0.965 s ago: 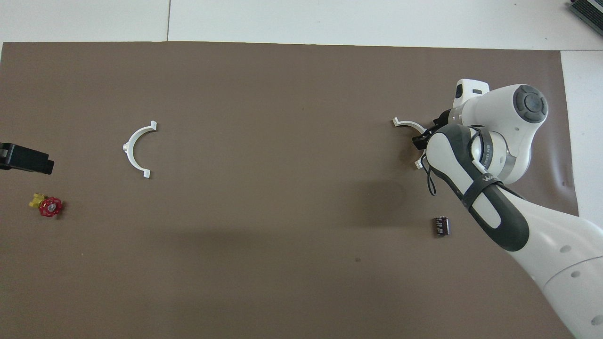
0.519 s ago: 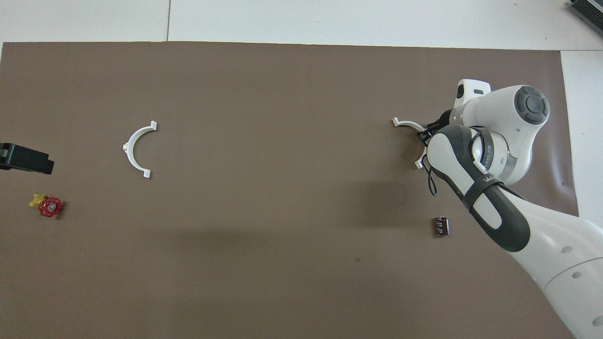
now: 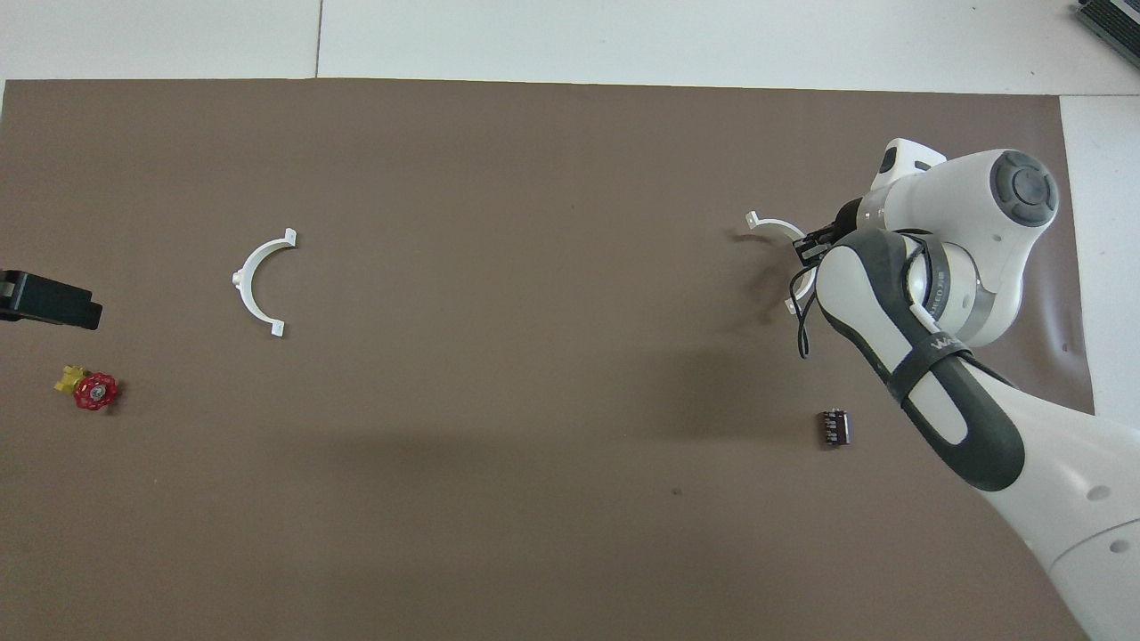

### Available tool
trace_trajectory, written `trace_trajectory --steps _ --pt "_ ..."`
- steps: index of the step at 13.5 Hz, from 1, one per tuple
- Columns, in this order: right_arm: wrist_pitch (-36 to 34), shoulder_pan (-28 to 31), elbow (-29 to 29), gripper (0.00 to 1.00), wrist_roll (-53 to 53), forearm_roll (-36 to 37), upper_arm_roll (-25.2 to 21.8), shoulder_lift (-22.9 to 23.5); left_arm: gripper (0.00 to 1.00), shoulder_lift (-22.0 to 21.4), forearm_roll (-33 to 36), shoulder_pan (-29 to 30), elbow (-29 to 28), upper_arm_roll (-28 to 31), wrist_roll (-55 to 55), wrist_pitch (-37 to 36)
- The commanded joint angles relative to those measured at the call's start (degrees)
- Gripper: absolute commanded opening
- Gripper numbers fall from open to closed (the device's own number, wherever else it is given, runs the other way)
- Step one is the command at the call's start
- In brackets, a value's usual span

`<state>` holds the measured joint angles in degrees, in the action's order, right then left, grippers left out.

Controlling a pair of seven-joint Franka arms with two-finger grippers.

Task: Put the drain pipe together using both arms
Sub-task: 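Carry the clamp half with the right gripper toward the table center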

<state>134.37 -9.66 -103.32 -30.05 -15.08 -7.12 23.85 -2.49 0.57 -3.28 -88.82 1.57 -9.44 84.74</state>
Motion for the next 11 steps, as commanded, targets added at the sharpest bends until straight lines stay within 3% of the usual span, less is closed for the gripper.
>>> trace_trajectory --steps 1,3,5,11 --pt "-5.24 -1.58 -0.92 0.0 15.48 4.86 0.08 -5.47 1.0 -0.94 -0.39 0.47 -1.09 -0.17 -0.05 0.86" --pt "-9.45 -4.56 -0.92 0.0 29.28 11.62 0.26 -8.02 1.0 -0.94 -0.48 0.47 -1.09 -0.17 -0.05 0.78" --pt "-11.4 -6.41 -0.92 0.0 38.19 13.06 0.61 -8.82 1.0 -0.94 -0.39 0.47 -1.09 -0.17 -0.05 0.86" --pt "-10.01 -15.9 -1.27 0.0 49.3 13.33 0.79 -7.07 1.0 -1.03 -0.48 0.47 -1.09 -0.17 -0.05 0.86"
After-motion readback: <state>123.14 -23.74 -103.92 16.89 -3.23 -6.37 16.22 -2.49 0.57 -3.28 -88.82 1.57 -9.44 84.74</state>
